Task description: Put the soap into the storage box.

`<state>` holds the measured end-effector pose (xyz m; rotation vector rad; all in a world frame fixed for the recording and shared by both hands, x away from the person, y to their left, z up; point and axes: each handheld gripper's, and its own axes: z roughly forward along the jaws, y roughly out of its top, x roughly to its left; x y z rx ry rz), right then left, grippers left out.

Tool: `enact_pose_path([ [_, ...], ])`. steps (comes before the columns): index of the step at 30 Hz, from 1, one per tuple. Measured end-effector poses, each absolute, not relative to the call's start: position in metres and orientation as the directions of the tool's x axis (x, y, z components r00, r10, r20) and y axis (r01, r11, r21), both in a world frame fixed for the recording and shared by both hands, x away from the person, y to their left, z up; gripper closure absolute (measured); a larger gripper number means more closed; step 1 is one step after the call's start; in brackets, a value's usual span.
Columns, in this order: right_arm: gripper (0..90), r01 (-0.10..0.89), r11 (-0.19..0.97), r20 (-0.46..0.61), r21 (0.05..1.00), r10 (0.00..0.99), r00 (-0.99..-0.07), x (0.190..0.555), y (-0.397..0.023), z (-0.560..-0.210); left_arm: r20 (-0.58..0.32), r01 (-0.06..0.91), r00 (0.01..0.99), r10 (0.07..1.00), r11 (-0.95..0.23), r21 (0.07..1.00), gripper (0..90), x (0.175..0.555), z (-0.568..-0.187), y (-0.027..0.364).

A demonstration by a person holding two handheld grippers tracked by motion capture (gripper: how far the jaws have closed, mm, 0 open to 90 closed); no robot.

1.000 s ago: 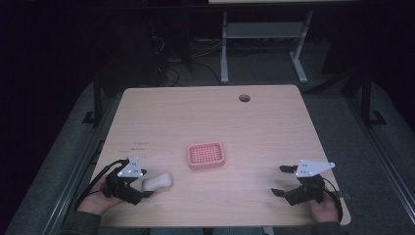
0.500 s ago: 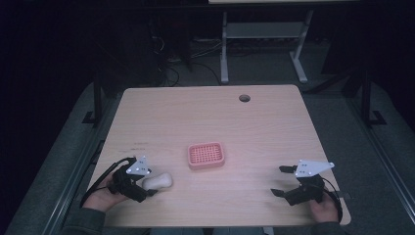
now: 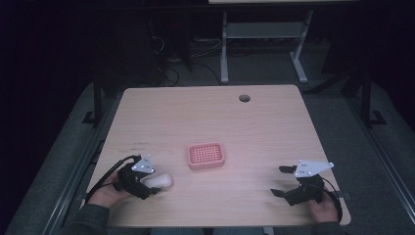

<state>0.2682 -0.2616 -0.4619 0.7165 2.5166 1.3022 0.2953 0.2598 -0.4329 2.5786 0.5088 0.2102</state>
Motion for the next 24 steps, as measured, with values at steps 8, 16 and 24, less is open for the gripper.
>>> enact_pose_path([
  [8,13.5,0.318,0.49,0.027,0.812,0.512,-0.858,0.268,-0.261,-0.462,0.037,0.316,0.923,0.382,-0.811,0.493,31.1,0.3,-0.436,0.258],
  [16,13.5,0.319,0.491,0.03,0.811,0.509,-0.86,0.268,-0.261,-0.462,-0.01,0.338,0.925,0.379,-0.813,0.473,39.6,0.305,-0.441,0.257],
  [24,13.5,0.319,0.493,0.029,0.81,0.509,-0.861,0.268,-0.261,-0.462,-0.021,0.348,0.924,0.383,-0.812,0.468,42.1,0.306,-0.445,0.256],
])
